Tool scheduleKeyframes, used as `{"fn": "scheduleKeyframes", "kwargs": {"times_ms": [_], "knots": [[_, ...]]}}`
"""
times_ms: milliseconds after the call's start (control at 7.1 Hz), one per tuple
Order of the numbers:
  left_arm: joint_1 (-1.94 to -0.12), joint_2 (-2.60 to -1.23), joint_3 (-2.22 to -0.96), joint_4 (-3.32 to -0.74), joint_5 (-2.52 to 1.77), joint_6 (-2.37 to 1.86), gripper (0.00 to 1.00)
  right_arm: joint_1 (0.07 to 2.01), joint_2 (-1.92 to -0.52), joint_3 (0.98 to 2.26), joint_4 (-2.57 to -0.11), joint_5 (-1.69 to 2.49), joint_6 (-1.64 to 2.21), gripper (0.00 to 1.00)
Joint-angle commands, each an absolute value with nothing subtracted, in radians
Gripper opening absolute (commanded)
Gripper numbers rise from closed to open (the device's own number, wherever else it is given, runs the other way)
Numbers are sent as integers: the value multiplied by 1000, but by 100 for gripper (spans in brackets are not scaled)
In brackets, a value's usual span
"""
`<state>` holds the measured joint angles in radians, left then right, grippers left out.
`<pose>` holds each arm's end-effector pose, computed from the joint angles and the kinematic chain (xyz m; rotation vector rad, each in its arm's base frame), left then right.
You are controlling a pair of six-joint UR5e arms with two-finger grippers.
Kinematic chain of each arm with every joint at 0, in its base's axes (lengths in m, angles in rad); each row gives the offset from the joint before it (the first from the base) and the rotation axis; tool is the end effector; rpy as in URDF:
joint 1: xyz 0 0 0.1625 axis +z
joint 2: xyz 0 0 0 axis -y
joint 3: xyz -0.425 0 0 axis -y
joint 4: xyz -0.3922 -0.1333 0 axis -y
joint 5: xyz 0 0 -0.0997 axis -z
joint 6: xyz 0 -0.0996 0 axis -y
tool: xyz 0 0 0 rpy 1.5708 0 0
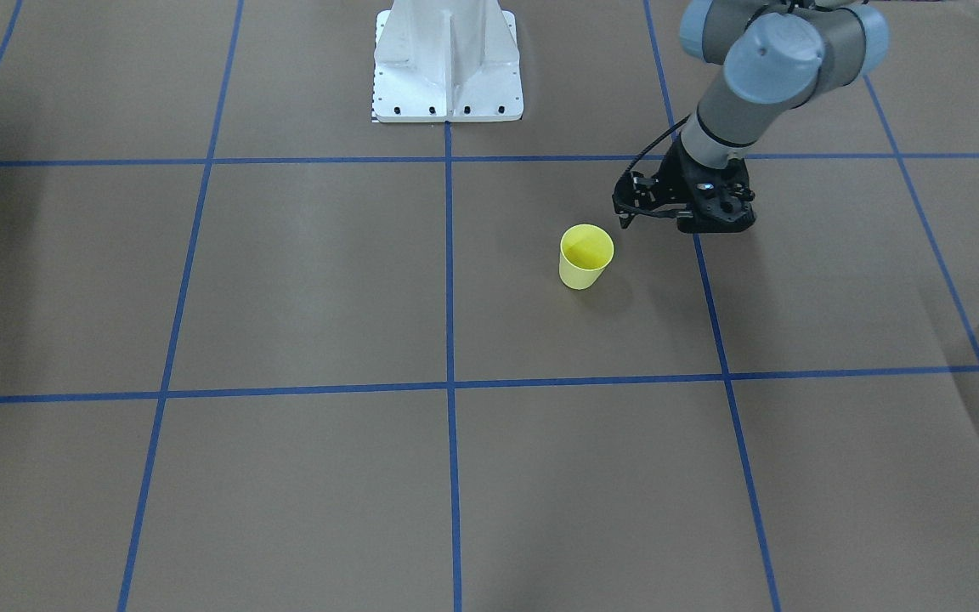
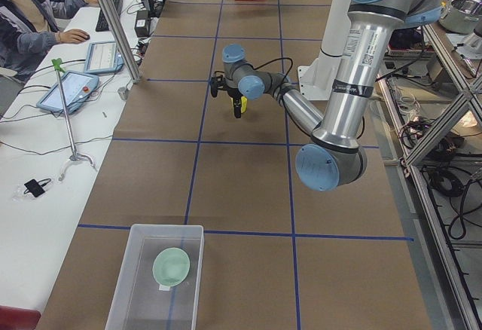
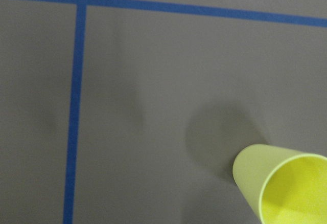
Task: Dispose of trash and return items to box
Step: 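Reach the left gripper toward the yellow cup, then close the left gripper on the rim of the yellow cup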
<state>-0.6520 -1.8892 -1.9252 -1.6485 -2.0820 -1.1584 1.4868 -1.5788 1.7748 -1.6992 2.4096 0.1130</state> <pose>0.4033 -0.4143 0.3173 -0.0470 0.8779 -0.0322 0.0183 -0.4885 0.5708 -0.0192 -0.8406 -0.0011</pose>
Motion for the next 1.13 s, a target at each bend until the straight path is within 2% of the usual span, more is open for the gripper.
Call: {"fn": "scheduleKeyframes", "kwargs": {"times_ms": [0, 282, 987], "knots": [[-603, -1945, -1899, -1637, -2057, -1184, 97, 1479, -1583, 1775, -1700, 2410, 120, 100], [-635, -1945, -1902, -1638, -2059, -1161, 97, 1477, -1588, 1775, -1698, 2410, 120, 100], [-652, -1980, -1790, -1695, -2060, -1155, 97, 1476, -1591, 1782, -1700, 2411, 121, 100]]}}
